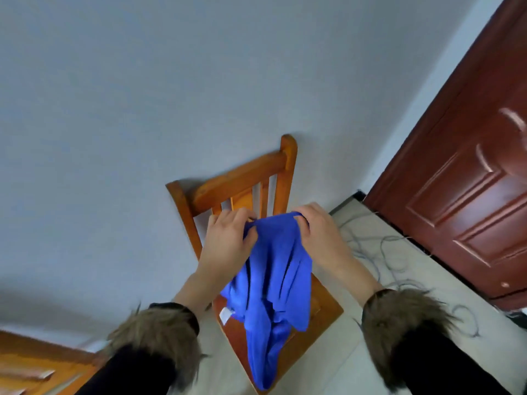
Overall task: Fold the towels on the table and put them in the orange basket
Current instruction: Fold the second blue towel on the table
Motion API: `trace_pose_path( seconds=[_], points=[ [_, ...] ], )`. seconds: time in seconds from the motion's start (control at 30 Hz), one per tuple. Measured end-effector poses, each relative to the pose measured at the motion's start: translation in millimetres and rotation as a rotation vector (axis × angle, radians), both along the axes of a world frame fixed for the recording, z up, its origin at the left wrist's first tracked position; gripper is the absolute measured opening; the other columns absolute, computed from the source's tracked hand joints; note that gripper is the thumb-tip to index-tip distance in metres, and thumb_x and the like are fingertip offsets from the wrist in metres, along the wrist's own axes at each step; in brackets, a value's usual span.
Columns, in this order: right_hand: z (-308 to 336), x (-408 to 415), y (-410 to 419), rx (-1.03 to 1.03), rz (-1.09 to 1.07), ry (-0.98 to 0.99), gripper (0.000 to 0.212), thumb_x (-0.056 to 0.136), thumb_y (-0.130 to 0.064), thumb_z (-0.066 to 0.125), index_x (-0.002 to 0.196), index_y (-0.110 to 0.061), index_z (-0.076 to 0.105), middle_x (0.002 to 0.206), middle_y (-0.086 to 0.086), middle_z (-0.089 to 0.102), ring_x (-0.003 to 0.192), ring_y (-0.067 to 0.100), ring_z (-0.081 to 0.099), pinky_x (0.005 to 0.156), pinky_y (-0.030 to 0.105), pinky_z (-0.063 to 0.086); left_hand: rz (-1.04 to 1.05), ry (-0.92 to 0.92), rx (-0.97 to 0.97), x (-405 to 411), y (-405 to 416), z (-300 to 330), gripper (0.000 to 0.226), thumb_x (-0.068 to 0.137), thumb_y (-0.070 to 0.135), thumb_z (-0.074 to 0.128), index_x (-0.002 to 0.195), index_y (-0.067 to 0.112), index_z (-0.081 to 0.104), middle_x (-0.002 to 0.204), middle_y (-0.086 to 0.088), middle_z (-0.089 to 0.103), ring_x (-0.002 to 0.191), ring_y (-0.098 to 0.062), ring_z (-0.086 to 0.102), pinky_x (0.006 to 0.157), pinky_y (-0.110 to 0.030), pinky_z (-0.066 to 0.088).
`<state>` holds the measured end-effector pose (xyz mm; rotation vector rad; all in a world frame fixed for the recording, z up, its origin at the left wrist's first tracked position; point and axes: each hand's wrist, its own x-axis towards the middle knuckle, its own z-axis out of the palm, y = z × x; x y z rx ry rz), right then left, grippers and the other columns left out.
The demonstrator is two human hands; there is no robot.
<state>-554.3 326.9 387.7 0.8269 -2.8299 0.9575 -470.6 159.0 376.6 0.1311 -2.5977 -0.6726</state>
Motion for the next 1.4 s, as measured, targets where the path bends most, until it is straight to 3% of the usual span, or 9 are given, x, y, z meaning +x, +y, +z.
trace_pose_path(
  seconds=[0.2, 0.3, 0.37, 0.5, 0.63, 0.77, 1.0, 1.17, 1.4],
  points=[
    [94, -5, -12, -0.194, -0.063, 0.200, 0.017, 0.094, -0.015, 0.049, 0.099, -0.013, 0.065, 0.096, 0.003, 0.060, 0.086, 0.018, 0.054, 0.075, 0.020, 0.034, -0.006, 0.192, -0.098, -1, -11, 104, 0.033, 0.088, 0.030, 0.036, 0.090, 0.015, 0.065, 0.079, 0.003, 0.066, 0.074, -0.021, 0.057, 0.076, -0.027, 0.033],
    [116, -1, -16, -0.252, -0.080, 0.191, 0.013, 0.093, -0.018, 0.052, 0.093, -0.010, 0.063, 0.085, -0.001, 0.059, 0.079, 0.019, 0.056, 0.069, 0.027, 0.040, -0.014, 0.266, -0.073, 14, -15, 144, 0.032, 0.089, 0.029, 0.035, 0.089, 0.015, 0.064, 0.079, 0.006, 0.064, 0.075, -0.019, 0.053, 0.077, -0.029, 0.032],
    [125, 2, -20, -0.278, -0.061, 0.192, 0.016, 0.094, -0.016, 0.049, 0.098, -0.011, 0.064, 0.091, -0.001, 0.063, 0.083, 0.018, 0.058, 0.073, 0.028, 0.043, 0.029, 0.325, -0.070, 30, -14, 164, 0.025, 0.091, 0.023, 0.040, 0.088, 0.014, 0.063, 0.079, 0.009, 0.061, 0.075, -0.017, 0.051, 0.077, -0.029, 0.032],
    [145, 13, -29, -0.342, 0.021, 0.220, 0.014, 0.092, -0.012, 0.052, 0.095, -0.009, 0.065, 0.088, 0.002, 0.065, 0.077, 0.015, 0.053, 0.071, 0.022, 0.035, 0.204, 0.403, -0.005, 74, -14, 190, 0.017, 0.088, 0.015, 0.047, 0.086, 0.012, 0.063, 0.078, 0.013, 0.056, 0.076, -0.008, 0.045, 0.076, -0.026, 0.035],
    [166, 37, -51, -0.326, 0.177, 0.255, 0.015, 0.093, -0.016, 0.052, 0.096, -0.011, 0.065, 0.094, 0.005, 0.062, 0.085, 0.022, 0.057, 0.079, 0.033, 0.045, 0.430, 0.465, 0.074, 133, -19, 208, 0.014, 0.091, 0.007, 0.050, 0.087, 0.010, 0.063, 0.084, 0.002, 0.062, 0.075, -0.006, 0.047, 0.073, -0.009, 0.035],
    [180, 81, -85, -0.331, 0.321, 0.256, 0.019, 0.096, -0.016, 0.045, 0.100, -0.011, 0.063, 0.100, 0.005, 0.058, 0.091, 0.023, 0.055, 0.081, 0.035, 0.045, 0.651, 0.484, 0.093, 210, -23, 223, 0.017, 0.092, 0.003, 0.049, 0.089, 0.011, 0.064, 0.084, 0.007, 0.061, 0.079, 0.006, 0.053, 0.069, -0.003, 0.035],
    [186, 209, -160, -0.390, 0.646, 0.104, 0.025, 0.099, -0.023, 0.040, 0.086, -0.010, 0.056, 0.081, 0.003, 0.060, 0.074, 0.022, 0.055, 0.066, 0.033, 0.044, 1.016, 0.476, 0.032, 372, -17, 235, 0.019, 0.092, 0.006, 0.050, 0.085, 0.019, 0.063, 0.082, 0.020, 0.059, 0.078, 0.005, 0.055, 0.068, -0.004, 0.037],
    [192, 338, -202, -0.426, 0.901, 0.040, 0.024, 0.098, -0.022, 0.043, 0.081, -0.008, 0.053, 0.075, 0.003, 0.056, 0.067, 0.021, 0.050, 0.060, 0.031, 0.039, 1.276, 0.348, 0.032, 508, -5, 237, 0.018, 0.093, 0.008, 0.049, 0.091, 0.014, 0.066, 0.083, 0.012, 0.061, 0.078, -0.005, 0.053, 0.068, 0.002, 0.033],
    [201, 554, -234, -0.470, 1.170, -0.004, 0.021, 0.097, -0.022, 0.043, 0.083, -0.011, 0.054, 0.077, 0.002, 0.058, 0.070, 0.019, 0.053, 0.062, 0.030, 0.039, 1.543, 0.283, 0.030, 705, 38, 230, 0.010, 0.087, 0.022, 0.064, 0.082, 0.015, 0.068, 0.072, 0.010, 0.063, 0.072, -0.001, 0.055, 0.061, -0.003, 0.038]
  ],
)
